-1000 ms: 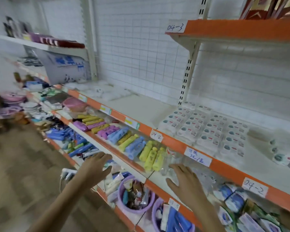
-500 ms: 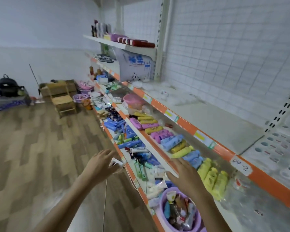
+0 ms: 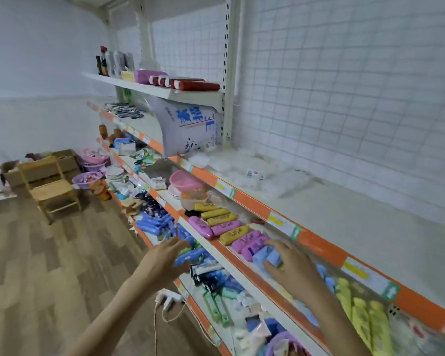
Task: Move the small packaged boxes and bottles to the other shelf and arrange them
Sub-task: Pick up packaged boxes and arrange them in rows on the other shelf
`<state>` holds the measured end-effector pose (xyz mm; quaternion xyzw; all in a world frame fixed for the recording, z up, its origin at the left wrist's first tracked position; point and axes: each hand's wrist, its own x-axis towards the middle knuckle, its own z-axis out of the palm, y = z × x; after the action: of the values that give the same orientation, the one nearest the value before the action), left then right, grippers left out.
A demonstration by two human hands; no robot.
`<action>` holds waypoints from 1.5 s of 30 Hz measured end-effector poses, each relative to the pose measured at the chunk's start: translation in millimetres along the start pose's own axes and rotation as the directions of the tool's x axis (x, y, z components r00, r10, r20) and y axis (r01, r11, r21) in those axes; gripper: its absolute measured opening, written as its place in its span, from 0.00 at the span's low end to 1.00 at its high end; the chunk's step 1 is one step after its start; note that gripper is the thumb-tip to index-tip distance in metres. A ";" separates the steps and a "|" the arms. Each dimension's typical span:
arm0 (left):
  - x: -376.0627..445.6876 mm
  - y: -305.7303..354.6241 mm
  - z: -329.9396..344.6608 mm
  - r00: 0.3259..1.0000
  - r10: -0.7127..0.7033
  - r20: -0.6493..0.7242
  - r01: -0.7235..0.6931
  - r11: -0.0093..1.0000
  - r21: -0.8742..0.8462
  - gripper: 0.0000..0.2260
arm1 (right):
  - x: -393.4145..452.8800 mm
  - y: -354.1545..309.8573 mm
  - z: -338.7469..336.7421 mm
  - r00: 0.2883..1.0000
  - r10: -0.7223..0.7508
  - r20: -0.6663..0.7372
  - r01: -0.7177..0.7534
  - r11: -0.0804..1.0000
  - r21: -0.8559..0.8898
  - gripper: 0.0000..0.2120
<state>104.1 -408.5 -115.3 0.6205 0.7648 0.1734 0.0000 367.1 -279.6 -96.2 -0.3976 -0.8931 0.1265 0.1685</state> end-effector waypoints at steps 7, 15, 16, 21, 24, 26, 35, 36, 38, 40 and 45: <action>149.7 4.5 -4.9 0.981 0.184 -0.058 -0.186 0.982 -0.040 0.19 | 97.2 55.3 -52.2 0.982 0.025 -0.189 -0.049 0.991 -0.123 0.19; 336.5 44.9 -9.9 0.942 0.334 -0.023 -0.334 0.939 -0.081 0.16 | 218.9 135.8 -87.3 0.980 0.172 -0.099 -0.187 0.968 -0.169 0.25; 356.8 51.4 -5.4 0.938 0.347 0.006 -0.345 0.934 -0.092 0.17 | 231.8 144.7 -85.8 0.980 0.187 -0.068 -0.196 0.965 -0.174 0.26; 426.4 97.1 25.5 0.860 0.457 0.228 -0.459 0.887 -0.050 0.22 | 279.9 175.6 -71.3 0.965 0.230 0.123 -0.177 0.924 -0.338 0.35; 437.8 128.9 46.0 0.813 0.434 0.388 -0.482 0.876 0.031 0.36 | 299.8 177.5 -64.7 0.954 0.222 0.203 -0.097 0.865 -0.492 0.37; 439.2 144.8 58.7 0.802 0.397 0.446 -0.471 0.880 0.064 0.45 | 311.4 178.4 -61.1 0.950 0.215 0.225 -0.052 0.823 -0.565 0.37; 482.6 126.4 73.5 0.680 0.470 0.563 -0.506 0.856 -0.103 0.41 | 329.8 189.1 -54.4 0.895 0.327 0.303 -0.112 0.823 -0.557 0.41; 490.0 120.8 73.5 0.663 0.484 0.570 -0.524 0.845 -0.107 0.39 | 330.4 189.0 -52.8 0.890 0.343 0.301 -0.133 0.826 -0.548 0.41; 499.2 110.9 73.2 0.651 0.493 0.577 -0.548 0.832 -0.093 0.39 | 328.3 188.4 -50.1 0.889 0.349 0.297 -0.161 0.844 -0.512 0.42; 508.8 100.7 73.6 0.648 0.505 0.570 -0.558 0.825 -0.096 0.37 | 326.9 186.7 -47.8 0.889 0.368 0.272 -0.215 0.861 -0.462 0.42; 529.2 79.2 76.5 0.643 0.538 0.545 -0.594 0.800 -0.088 0.34 | 321.7 179.5 -39.6 0.854 0.473 0.217 -0.384 0.854 -0.350 0.42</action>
<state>73.9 127.5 -52.4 0.8500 0.5067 -0.0573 0.1325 301.0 83.2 -60.2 -0.5854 -0.8040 0.0847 -0.0604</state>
